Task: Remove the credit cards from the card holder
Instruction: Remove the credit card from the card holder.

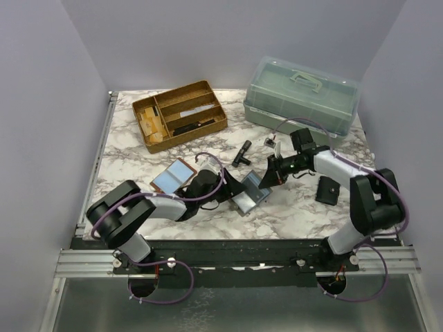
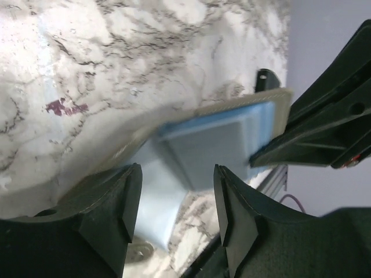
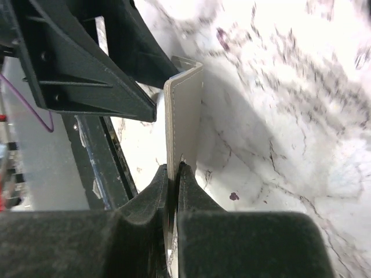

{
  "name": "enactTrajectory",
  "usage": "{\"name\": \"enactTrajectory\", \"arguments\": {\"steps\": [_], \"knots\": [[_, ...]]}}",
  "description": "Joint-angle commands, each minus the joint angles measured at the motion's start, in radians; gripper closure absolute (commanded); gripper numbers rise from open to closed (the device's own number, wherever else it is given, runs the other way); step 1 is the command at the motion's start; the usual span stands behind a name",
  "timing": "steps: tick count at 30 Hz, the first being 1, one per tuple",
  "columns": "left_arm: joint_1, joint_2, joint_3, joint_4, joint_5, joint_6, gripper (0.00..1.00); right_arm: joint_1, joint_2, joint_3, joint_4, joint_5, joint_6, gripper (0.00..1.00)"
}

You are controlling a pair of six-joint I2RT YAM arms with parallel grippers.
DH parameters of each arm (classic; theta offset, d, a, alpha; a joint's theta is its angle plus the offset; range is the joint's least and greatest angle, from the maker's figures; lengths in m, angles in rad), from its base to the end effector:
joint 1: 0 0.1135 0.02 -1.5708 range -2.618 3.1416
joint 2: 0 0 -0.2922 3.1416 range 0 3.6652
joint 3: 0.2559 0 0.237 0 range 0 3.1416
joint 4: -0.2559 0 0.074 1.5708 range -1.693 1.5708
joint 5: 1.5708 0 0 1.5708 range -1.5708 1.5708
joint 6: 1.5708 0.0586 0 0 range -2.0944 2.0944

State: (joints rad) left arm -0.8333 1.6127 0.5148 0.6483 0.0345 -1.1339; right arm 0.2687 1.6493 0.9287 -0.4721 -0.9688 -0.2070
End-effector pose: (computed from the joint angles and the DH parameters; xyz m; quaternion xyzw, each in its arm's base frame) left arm 0.2066 -0.2304 0.1710 -0.1177 0.8386 -0.4507 0.2824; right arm 0.2710 0.1247 0.1990 -0.2898 0.8241 0.4623 0.1521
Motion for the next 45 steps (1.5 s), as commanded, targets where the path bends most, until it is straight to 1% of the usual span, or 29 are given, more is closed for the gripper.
{"name": "enactTrajectory", "arguments": {"steps": [1,3,4,5,7,8,9,10,11,13,18,23,28,33,39,45], "knots": [[-0.003,-0.161,-0.086,0.096,0.001,0.027,0.41,0.008,-0.21,-0.012,0.055,0.04,-0.063,1.0],[0.0,-0.242,-0.12,0.096,-0.01,0.03,0.41,0.023,-0.281,-0.018,0.062,0.105,-0.107,1.0],[0.002,-0.279,-0.137,0.096,-0.015,0.03,0.4,0.036,-0.308,-0.014,0.043,0.152,-0.155,1.0],[0.004,-0.326,-0.151,0.096,-0.018,0.027,0.39,0.058,-0.328,0.002,0.022,0.245,-0.191,1.0],[0.004,-0.372,-0.176,0.096,-0.02,0.026,0.38,0.111,-0.348,0.017,-0.012,0.372,-0.253,1.0],[0.004,-0.39,-0.182,0.096,-0.019,0.026,0.38,0.145,-0.353,0.015,-0.018,0.48,-0.275,1.0],[0.004,-0.399,-0.184,0.096,-0.017,0.026,0.38,0.194,-0.36,0.001,-0.007,0.547,-0.291,1.0],[0.004,-0.402,-0.185,0.096,-0.017,0.024,0.38,0.254,-0.371,-0.023,0.016,0.69,-0.305,1.0],[0.005,-0.396,-0.183,0.096,-0.015,0.023,0.38,0.309,-0.378,-0.044,0.041,0.765,-0.311,1.0],[0.002,-0.369,-0.169,0.099,-0.007,0.02,0.38,0.384,-0.379,-0.065,0.066,0.844,-0.294,1.0],[-0.005,-0.284,-0.124,0.116,-0.012,0.01,0.38,0.402,-0.337,-0.017,0.042,0.76,-0.207,1.0],[-0.014,-0.257,-0.128,0.103,-0.069,-0.054,0.4,0.402,-0.31,0.009,0.03,0.758,-0.173,1.0],[-0.039,-0.23,-0.132,0.094,-0.108,-0.083,0.42,0.4,-0.298,-0.013,0.041,0.716,-0.144,1.0],[-0.042,-0.173,-0.107,0.088,-0.127,-0.089,0.47,0.389,-0.285,-0.012,0.047,0.681,-0.12,1.0],[-0.041,-0.097,-0.072,0.086,-0.138,-0.079,0.47,0.338,-0.268,-0.014,0.043,0.58,-0.09,1.0],[-0.041,-0.072,-0.053,0.088,-0.137,-0.066,0.46,0.317,-0.264,-0.019,0.038,0.52,-0.08,1.0]]}}
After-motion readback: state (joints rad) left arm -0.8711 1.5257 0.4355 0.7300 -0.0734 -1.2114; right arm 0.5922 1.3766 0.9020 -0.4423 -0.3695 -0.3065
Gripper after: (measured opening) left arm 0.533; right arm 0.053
